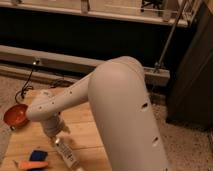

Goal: Place the bottle in the ceramic bowl

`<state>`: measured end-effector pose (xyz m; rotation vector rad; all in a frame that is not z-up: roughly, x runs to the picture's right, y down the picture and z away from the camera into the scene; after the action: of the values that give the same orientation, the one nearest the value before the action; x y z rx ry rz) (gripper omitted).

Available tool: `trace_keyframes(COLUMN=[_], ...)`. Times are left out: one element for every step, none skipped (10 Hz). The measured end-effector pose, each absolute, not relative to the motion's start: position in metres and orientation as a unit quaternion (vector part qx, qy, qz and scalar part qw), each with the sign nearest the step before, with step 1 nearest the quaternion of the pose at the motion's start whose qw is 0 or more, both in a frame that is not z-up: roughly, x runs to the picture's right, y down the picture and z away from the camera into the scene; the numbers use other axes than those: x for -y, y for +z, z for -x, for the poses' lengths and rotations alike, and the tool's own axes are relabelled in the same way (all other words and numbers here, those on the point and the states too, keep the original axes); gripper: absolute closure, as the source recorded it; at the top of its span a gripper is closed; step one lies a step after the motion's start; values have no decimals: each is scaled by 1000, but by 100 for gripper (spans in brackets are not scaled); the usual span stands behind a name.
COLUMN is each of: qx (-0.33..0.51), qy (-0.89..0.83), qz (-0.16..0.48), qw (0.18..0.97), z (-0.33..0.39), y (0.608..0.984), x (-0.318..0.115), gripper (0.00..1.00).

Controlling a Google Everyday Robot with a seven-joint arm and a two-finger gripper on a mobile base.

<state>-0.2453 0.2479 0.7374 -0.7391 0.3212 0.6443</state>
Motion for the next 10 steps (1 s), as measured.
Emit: trace_keyframes(qx=[-155, -158, -164, -175, -184, -200, -215, -227, -244, -259], qy=[297, 293, 287, 280, 278, 282, 288, 291, 291, 297], qz=[358, 361, 362, 359, 355, 350, 347, 348, 346, 341], qw=[872, 871, 872, 873, 874, 871, 866, 862, 858, 853], z=[254, 256, 257, 257, 256, 251, 245, 244, 242, 240], y=[736, 735, 736, 737, 740, 745, 749, 751, 753, 755], x=[-252, -255, -258, -263, -267, -273, -279, -285, -292, -292], gripper=[35, 35, 35, 35, 35, 35, 35, 36, 42, 51])
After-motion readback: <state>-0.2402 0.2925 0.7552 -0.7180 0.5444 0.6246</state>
